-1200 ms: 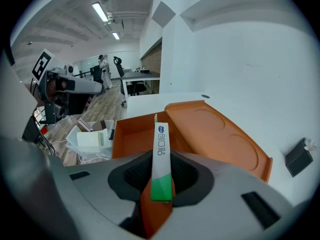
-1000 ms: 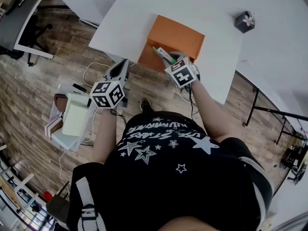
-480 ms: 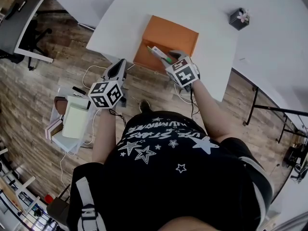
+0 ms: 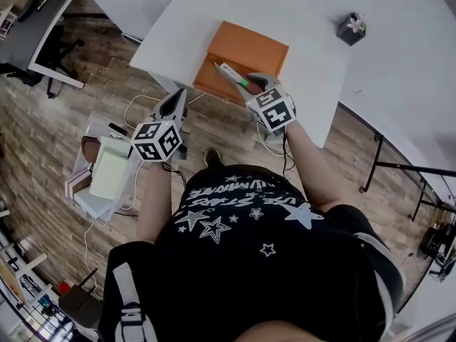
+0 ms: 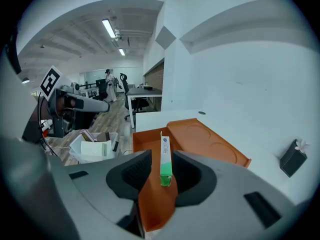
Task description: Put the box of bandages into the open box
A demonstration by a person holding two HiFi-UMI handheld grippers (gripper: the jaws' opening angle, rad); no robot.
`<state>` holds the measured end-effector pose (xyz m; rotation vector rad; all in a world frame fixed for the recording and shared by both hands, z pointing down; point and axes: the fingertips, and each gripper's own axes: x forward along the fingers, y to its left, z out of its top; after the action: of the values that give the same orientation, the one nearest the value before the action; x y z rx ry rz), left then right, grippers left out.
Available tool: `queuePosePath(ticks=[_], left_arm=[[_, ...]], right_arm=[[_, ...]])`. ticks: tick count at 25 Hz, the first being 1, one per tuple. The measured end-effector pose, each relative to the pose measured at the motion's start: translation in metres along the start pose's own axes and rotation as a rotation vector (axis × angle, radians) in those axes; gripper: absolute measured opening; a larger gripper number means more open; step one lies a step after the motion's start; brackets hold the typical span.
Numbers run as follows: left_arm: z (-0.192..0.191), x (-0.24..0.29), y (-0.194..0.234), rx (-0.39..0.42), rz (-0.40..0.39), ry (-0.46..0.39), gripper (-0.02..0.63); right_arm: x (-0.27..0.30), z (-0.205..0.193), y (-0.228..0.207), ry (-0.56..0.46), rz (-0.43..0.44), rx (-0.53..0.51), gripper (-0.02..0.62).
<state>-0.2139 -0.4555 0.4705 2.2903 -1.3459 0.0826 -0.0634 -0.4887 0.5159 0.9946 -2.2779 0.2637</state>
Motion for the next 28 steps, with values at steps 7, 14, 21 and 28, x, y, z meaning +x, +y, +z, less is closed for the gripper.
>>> queuePosePath(ticks=[7, 14, 21, 28], left_arm=[[-0.016, -0.030, -0.027, 0.008, 0.038, -0.019, 0.020], [-0.034, -0.052, -0.067, 0.015, 0.062, -0.029, 0.020], [-0.060, -0.073, -0.105, 0.014, 0.077, -0.037, 0.020], [-0.089, -0.102, -0.149, 0.008, 0.101, -0.051, 0.020]], right_arm=[[-0.036, -0.004, 0.010, -0.076, 0.025, -0.002, 0.113], [-0.082, -0.017, 0.005, -0.151, 0.011, 0.042, 0.070], [-0.129, -0.036, 0.005, -0.233, -0.032, 0.093, 0.059], [-0.177, -0.068, 0.015, -0.260, -0.024, 0.120, 0.058]])
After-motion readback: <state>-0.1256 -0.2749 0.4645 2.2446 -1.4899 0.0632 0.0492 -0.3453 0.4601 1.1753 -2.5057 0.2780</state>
